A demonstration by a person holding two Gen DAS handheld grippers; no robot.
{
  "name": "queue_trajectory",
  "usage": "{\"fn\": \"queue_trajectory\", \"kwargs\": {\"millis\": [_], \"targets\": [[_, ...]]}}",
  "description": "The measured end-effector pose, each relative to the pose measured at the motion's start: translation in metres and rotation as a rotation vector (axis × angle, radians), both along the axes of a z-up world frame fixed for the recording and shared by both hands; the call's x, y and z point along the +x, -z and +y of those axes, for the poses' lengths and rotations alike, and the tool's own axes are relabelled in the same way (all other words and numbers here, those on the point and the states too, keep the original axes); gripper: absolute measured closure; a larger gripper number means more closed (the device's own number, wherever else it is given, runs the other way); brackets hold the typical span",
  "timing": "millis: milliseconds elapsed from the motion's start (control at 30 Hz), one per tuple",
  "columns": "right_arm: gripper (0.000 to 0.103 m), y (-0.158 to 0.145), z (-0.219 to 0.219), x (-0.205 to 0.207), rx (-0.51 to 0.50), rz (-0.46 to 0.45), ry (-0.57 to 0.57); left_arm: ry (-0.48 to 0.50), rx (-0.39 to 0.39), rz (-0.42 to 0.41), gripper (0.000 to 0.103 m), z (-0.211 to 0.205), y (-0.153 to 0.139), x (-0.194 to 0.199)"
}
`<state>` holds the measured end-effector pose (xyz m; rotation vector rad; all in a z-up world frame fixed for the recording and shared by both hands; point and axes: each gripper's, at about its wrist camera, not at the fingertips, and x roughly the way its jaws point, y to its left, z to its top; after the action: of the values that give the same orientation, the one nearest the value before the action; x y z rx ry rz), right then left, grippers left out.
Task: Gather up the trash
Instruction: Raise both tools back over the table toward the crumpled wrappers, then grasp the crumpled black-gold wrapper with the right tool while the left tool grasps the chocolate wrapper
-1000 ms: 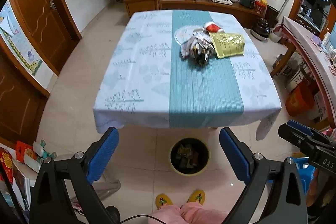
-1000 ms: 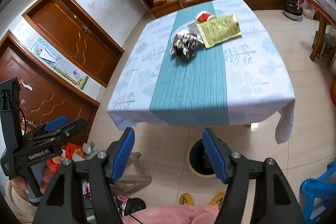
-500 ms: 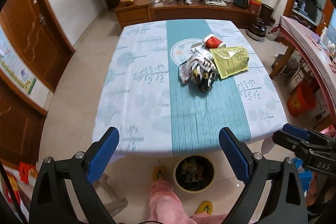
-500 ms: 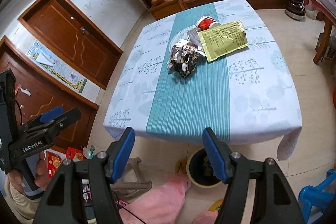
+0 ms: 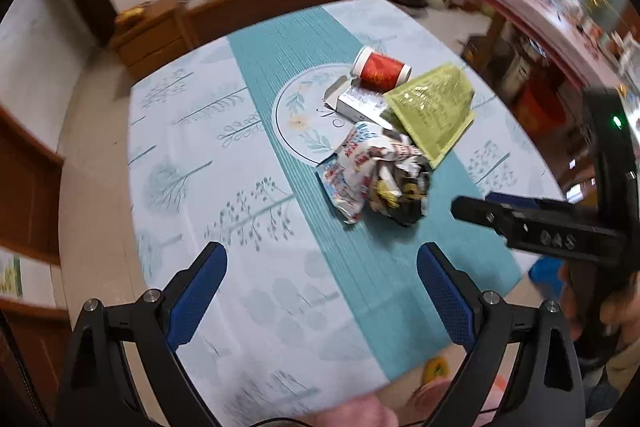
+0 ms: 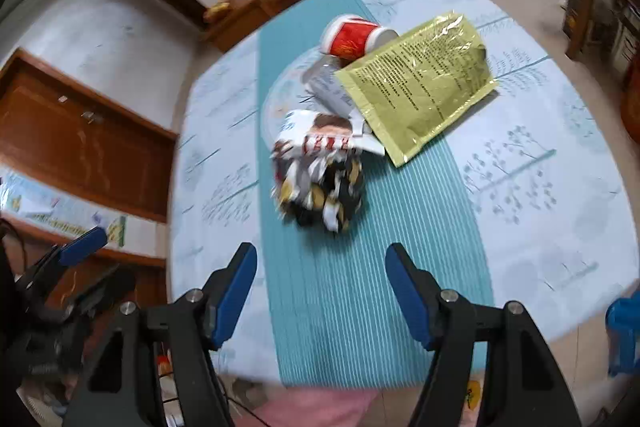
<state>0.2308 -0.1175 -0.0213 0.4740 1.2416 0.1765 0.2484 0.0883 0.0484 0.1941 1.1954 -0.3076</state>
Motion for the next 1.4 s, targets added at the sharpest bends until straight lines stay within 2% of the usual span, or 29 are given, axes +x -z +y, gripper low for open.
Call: {"fn": "queue_trajectory", "kwargs": {"millis": [167,333,467,567,800,1033,1167,1267,1333,1400], "targets": [[0.043,0.035,0.008,0.032,0.019,0.070,0.092,0.054,-0.029,0.058,0.008,0.005,0.025,0.039],[0.044,0.057,0.016,0.050,0.015,0.106,0.128,0.103,-0.041,0.096,0.008,0.006,0.040,0.054],[0.058,0.070,0.023,0.054,0.038,0.126,0.128,0.138,-0.040,0.101,0.008,0.003,0.046,0.062],[0.061,0.068,0.027,0.053,0.031,0.116,0.115,0.147,-0.050,0.106,0.008,0.001,0.049,0.068],[0.063,0.060,0.016,0.033,0.046,0.176,0.112,0.179,-0.053,0.128,0.008,-0.011,0.058,0.077],[0.063,0.055,-0.008,0.013,0.016,0.176,0.224,0.238,-0.014,0.146,0.008,-0.039,0.082,0.085],[0.063,0.056,-0.021,0.008,0.019,0.171,0.280,0.247,0.028,0.129,0.009,-0.055,0.101,0.092],[0.063,0.056,-0.026,0.007,0.024,0.165,0.301,0.255,0.058,0.107,0.017,-0.067,0.114,0.096],[0.063,0.056,-0.027,0.005,0.022,0.161,0.308,0.262,0.071,0.093,0.029,-0.074,0.121,0.098],[0.063,0.056,-0.029,0.003,0.022,0.159,0.312,0.268,0.078,0.092,0.064,-0.079,0.126,0.099]]}}
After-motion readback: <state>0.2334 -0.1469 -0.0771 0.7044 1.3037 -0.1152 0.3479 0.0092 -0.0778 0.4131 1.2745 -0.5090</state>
